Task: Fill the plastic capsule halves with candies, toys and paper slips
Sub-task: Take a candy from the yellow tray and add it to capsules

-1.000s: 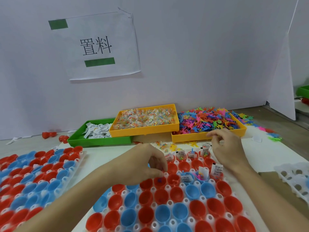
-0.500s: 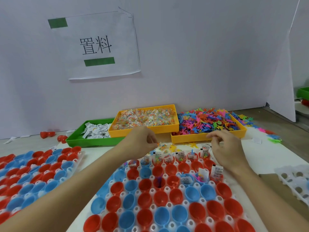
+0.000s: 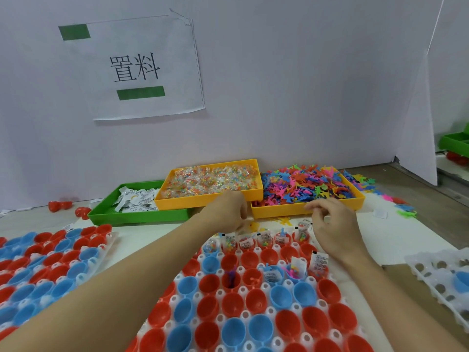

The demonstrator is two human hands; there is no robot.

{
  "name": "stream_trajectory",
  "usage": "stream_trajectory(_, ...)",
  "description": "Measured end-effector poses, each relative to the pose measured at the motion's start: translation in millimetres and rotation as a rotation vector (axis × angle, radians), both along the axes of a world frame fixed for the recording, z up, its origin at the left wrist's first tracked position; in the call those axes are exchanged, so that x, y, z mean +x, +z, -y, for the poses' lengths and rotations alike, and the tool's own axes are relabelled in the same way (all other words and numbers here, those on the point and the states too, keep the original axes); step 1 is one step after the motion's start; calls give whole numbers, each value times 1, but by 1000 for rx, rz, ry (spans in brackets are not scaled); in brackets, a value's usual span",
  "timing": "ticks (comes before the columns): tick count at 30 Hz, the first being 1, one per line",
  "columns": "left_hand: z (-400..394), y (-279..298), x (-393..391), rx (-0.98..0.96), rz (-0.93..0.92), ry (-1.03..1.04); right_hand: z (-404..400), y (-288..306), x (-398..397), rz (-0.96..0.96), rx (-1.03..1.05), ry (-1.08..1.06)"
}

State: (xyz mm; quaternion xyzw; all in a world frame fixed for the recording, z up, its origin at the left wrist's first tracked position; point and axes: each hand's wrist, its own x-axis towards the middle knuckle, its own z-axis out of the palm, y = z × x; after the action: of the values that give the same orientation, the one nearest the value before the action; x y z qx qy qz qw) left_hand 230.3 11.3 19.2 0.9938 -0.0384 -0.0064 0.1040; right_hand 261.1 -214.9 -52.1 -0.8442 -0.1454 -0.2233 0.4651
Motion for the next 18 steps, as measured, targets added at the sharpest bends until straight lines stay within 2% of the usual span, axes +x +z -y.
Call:
stream_trajectory(6, -10, 25, -17, -111, 89, 11, 0, 0, 1, 3, 13, 0)
stream_trajectory(10, -12, 36, -44, -297, 133, -13, 0, -1, 1, 4, 13, 5)
stream_trajectory(14, -11, 37, -71, -517, 31, -69, 0, -1, 1, -3, 6, 11)
stream_trajectory(18, -9, 30, -86, -620, -55, -145, 1, -1, 2, -1, -5, 9)
